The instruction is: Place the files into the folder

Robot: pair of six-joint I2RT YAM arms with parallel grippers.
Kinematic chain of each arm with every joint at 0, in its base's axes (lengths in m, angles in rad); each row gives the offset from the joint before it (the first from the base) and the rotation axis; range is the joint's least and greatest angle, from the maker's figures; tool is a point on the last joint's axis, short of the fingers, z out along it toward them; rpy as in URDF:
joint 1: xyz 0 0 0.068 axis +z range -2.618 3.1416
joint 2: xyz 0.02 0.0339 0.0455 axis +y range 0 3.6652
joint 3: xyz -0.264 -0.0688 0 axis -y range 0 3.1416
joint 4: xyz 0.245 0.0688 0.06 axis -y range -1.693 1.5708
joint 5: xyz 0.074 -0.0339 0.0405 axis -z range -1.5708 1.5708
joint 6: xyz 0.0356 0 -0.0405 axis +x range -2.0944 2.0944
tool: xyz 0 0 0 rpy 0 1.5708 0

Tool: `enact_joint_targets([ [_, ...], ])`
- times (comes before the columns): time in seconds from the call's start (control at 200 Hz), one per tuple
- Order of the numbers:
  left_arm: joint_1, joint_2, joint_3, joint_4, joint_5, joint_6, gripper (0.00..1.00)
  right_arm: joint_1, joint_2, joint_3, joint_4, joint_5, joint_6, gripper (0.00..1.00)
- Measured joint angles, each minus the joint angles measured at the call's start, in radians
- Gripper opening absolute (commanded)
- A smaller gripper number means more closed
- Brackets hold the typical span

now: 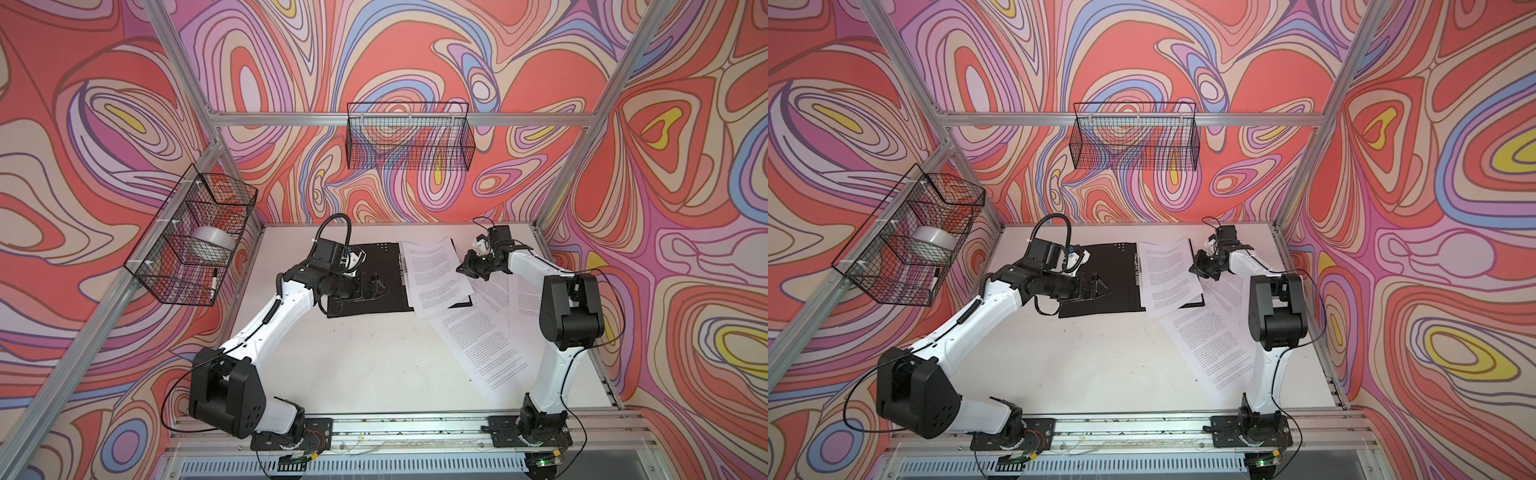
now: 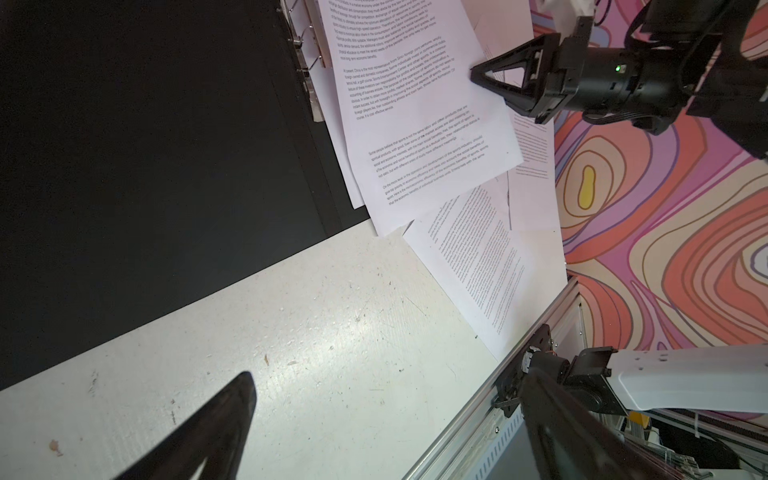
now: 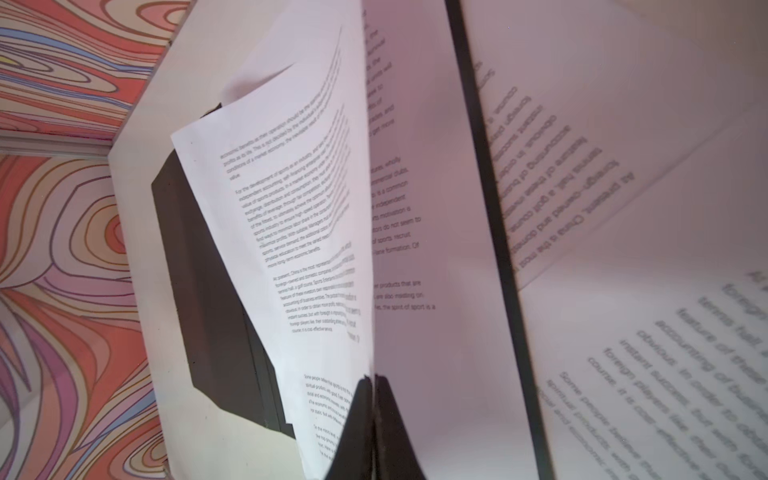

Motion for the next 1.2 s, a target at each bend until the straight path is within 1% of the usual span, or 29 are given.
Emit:
enact_joint_targets([
  [0.185, 0.000, 0.000, -0.007, 0.022, 0.025, -0.006, 1.00, 0.000, 0.007, 0.079, 0.007, 0.029, -0.007, 0.00],
  [0.551, 0.000, 0.000, -0.019, 0.043, 0.062, -0.019, 1.00, 0.000, 0.042, 0.085, 0.013, 0.019, -0.011, 0.00],
  [1.202, 0.000, 0.000, -0.025, 0.051, 0.086, -0.033, 1.00, 0.013, 0.063, 0.111, -0.031, -0.018, -0.099, 0.00],
])
